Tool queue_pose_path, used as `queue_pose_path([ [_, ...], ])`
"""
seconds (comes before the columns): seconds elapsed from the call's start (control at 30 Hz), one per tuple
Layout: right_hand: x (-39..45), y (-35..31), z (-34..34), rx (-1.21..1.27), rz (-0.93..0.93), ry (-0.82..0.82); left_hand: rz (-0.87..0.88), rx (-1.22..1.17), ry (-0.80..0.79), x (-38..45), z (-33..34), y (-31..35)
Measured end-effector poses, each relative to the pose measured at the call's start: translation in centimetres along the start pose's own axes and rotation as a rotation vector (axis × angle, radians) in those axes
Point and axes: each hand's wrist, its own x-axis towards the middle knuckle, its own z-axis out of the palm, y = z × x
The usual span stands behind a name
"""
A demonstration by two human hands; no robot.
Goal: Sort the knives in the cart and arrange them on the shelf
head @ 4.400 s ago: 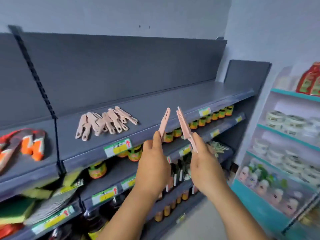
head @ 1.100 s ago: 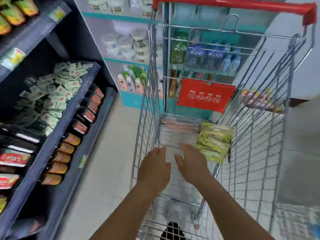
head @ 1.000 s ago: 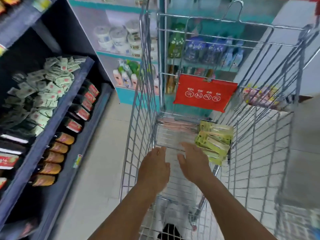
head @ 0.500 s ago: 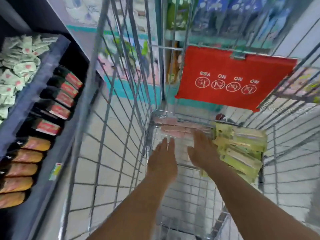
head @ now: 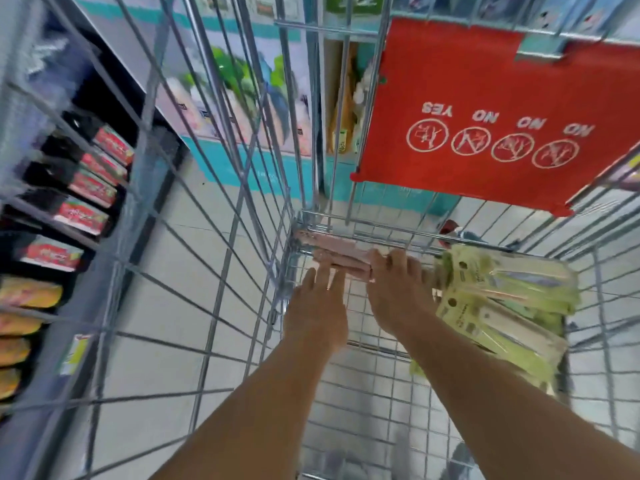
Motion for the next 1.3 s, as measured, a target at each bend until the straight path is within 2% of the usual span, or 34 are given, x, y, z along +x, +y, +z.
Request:
queue_pose_path([
  [0.13,-2.3,-1.8,0.0,0.032,-0.061,-0.023,-0.109,-0.174,0.108,-1.6,1.0,-0.3],
  [0.37,-6.2,-3.5,1.8,0.415,-0.149,-0.16,-0.317,-0.3,0.215,-4.4,1.7,-0.5],
  [0.47,-6.3,-2.5,1.7,0.481,-0.097,-0.145,-0.341,-0.305,0.171,-4.2,1.7,-0.3],
  [0.57,-6.2,-1.8,1.5,0.514,0.001,-0.125,-0.4,-0.414,0.135,-3.7,1.0,0.6],
  [0.67,-6.2,-1.9,1.8,0.535,0.011,-0.095,-0.441,-0.44,0.118,-3.6,0.8,0.7],
  [0.9,-6.0,-4.1,3.2,0.483,0.005,-0.019,-0.539,-0.559,0.215,-5.9,1.9,-0.1],
  [1.03,-6.0,-5.6,3.1,0.399,0.043,-0.05,-0.449,-0.475,0.303,-6.7,2.4,-0.2],
  [1.2,-6.8,-5.8,2.7,0.305,-0.027,-0.081,-0.565,-0.515,0.184,-7.7,2.2,-0.4],
  [1.3,-7.6,-5.5,2.3,0.236,-0.061,-0.111,-0.562,-0.548,0.169,-8.4,2.2,-0.3],
])
